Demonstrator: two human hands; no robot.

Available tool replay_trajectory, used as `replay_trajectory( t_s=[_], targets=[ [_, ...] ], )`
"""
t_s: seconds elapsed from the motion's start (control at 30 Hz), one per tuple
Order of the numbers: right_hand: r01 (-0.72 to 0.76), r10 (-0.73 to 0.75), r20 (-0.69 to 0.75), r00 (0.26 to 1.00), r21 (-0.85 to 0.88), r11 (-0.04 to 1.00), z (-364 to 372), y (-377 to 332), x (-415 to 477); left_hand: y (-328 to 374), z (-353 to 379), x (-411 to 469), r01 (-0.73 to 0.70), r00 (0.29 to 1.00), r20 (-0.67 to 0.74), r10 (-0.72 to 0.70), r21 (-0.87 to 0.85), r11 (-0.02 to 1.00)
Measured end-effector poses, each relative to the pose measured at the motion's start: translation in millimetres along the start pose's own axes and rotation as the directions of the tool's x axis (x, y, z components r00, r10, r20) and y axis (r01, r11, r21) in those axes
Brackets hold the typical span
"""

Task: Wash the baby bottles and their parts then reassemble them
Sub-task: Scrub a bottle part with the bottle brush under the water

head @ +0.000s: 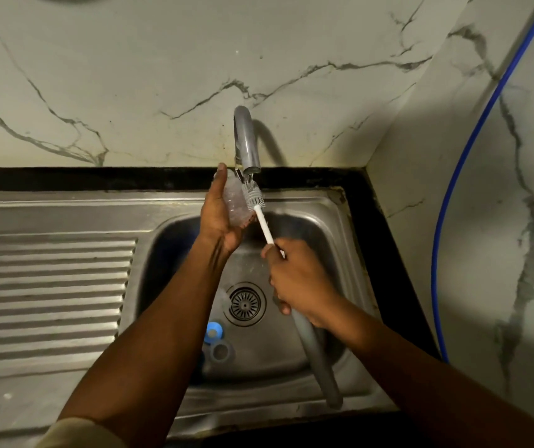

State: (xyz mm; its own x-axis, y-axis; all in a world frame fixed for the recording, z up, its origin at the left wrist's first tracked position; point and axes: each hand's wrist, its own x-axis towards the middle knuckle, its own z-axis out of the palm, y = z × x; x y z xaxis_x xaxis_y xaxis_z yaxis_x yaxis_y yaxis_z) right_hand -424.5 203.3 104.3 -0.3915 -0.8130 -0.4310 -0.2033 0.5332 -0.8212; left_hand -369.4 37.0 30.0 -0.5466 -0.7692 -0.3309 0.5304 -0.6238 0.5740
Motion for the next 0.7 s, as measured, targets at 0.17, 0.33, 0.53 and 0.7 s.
replay_trajectory(
  t_s=[0.17,0.33,0.53,0.7],
  targets=[
    [-0.039,0.049,-0.140,0.989,0.068,0.997,-7.1,-9.0,29.5,-21.0,5.9,0.2,0.161,0.987,-0.017,-0.160,0.036,0.986],
    [0.041,-0.031,0.068,0.997,-0.155,0.987,4.5,-4.0,-5.5,-3.6,-6.1,9.6,0.138,0.985,-0.097,-0.144,-0.059,0.989],
    [0.066,-0.065,-0.094,0.993,0.006,0.998,15.9,-19.2,13.3,-8.1,4.8,3.4,0.131,0.990,-0.040,-0.133,-0.049,0.990],
    [-0.071,0.071,0.007,0.997,0.118,0.990,10.6,-15.4,-2.2,-0.1,-3.4,-2.2,0.109,0.991,-0.061,-0.117,-0.117,0.987]
  ],
)
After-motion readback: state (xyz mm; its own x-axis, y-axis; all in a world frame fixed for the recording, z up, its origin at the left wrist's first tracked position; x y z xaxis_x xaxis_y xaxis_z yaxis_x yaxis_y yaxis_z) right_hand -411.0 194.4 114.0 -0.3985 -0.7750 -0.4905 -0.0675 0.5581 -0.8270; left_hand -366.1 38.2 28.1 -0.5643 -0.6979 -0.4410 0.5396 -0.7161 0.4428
